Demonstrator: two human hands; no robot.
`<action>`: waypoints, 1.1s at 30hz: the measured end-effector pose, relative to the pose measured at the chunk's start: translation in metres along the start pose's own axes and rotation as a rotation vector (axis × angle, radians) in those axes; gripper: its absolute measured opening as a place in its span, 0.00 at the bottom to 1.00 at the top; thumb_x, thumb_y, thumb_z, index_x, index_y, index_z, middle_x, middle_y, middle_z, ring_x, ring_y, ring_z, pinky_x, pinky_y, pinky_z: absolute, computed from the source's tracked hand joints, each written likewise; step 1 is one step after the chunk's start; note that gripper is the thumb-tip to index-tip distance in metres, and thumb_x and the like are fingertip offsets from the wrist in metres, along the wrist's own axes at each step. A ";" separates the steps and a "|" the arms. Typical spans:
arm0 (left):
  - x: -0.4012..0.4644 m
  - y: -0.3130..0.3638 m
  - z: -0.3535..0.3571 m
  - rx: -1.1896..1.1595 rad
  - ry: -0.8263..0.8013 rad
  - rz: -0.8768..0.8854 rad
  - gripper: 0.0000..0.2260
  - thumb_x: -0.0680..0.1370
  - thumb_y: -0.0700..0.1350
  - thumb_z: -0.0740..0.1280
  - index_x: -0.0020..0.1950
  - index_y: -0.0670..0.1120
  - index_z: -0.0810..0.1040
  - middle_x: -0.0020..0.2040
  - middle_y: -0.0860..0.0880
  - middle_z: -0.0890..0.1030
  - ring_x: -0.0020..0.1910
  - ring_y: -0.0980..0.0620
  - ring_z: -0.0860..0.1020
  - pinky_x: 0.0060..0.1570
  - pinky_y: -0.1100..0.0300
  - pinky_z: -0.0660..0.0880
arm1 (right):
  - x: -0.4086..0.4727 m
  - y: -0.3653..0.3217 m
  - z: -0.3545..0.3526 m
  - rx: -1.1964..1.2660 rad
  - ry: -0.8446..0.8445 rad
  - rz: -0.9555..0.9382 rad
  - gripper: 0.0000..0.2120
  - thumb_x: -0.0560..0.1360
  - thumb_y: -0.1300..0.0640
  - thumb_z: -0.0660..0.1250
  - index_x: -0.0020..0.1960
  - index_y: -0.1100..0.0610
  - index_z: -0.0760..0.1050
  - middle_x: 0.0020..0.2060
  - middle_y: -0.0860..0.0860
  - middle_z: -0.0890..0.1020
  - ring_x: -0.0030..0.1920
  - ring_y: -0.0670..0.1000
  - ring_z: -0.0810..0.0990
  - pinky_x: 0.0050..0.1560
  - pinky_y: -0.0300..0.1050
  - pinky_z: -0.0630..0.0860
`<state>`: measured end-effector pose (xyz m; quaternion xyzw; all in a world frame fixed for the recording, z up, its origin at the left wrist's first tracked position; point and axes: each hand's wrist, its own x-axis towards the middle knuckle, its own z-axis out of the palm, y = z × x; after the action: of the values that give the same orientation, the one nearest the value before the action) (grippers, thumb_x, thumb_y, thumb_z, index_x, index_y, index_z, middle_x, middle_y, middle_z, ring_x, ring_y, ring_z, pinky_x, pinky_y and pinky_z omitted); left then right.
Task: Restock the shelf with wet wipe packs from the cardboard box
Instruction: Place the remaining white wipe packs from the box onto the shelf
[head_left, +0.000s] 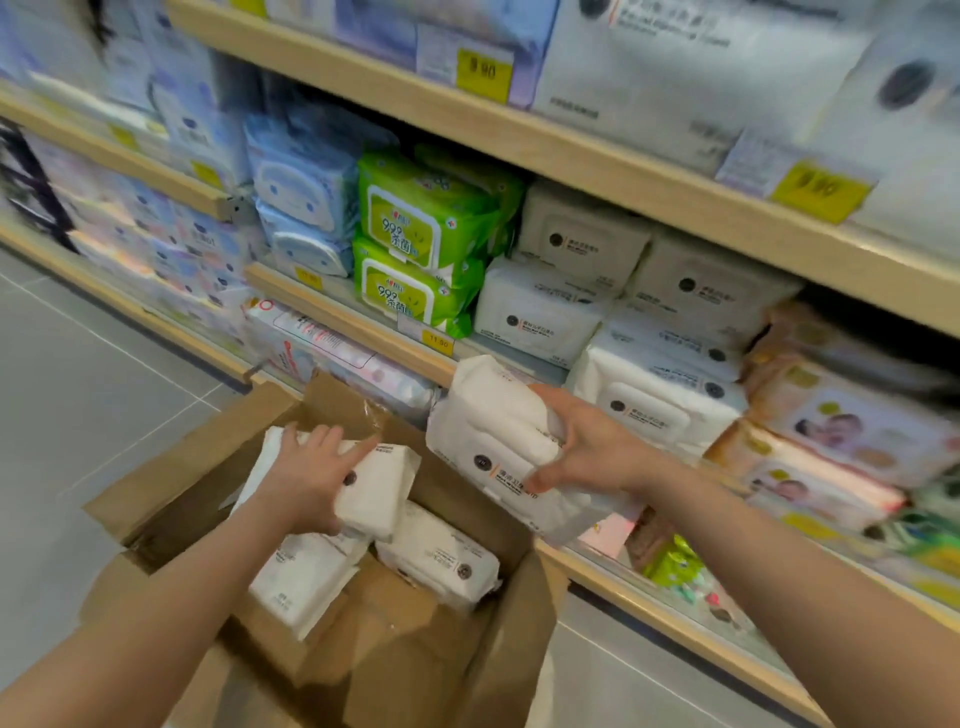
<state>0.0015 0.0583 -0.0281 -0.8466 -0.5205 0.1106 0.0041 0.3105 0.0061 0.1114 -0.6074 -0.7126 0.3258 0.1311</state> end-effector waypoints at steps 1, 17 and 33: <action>0.003 0.002 -0.014 -0.033 0.040 0.002 0.51 0.63 0.63 0.71 0.76 0.58 0.42 0.70 0.44 0.62 0.71 0.43 0.58 0.69 0.38 0.51 | -0.004 -0.005 -0.011 -0.040 0.046 -0.012 0.44 0.60 0.59 0.80 0.71 0.48 0.62 0.57 0.43 0.71 0.58 0.46 0.71 0.47 0.25 0.66; 0.070 -0.036 -0.083 -0.022 0.445 -0.076 0.52 0.57 0.67 0.71 0.74 0.58 0.50 0.62 0.43 0.69 0.64 0.41 0.66 0.63 0.38 0.59 | 0.094 -0.012 -0.077 -0.251 0.268 -0.203 0.48 0.64 0.56 0.77 0.76 0.48 0.53 0.71 0.47 0.66 0.69 0.50 0.66 0.66 0.42 0.63; 0.071 -0.039 -0.066 -0.081 0.313 -0.092 0.50 0.61 0.69 0.68 0.76 0.57 0.47 0.65 0.44 0.65 0.67 0.42 0.61 0.66 0.39 0.53 | 0.151 0.002 -0.083 -0.485 -0.062 0.262 0.49 0.70 0.47 0.72 0.77 0.50 0.40 0.75 0.55 0.55 0.73 0.57 0.58 0.71 0.52 0.60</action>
<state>0.0105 0.1459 0.0281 -0.8282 -0.5559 -0.0443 0.0559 0.3258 0.1754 0.1416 -0.6976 -0.6889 0.1781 -0.0835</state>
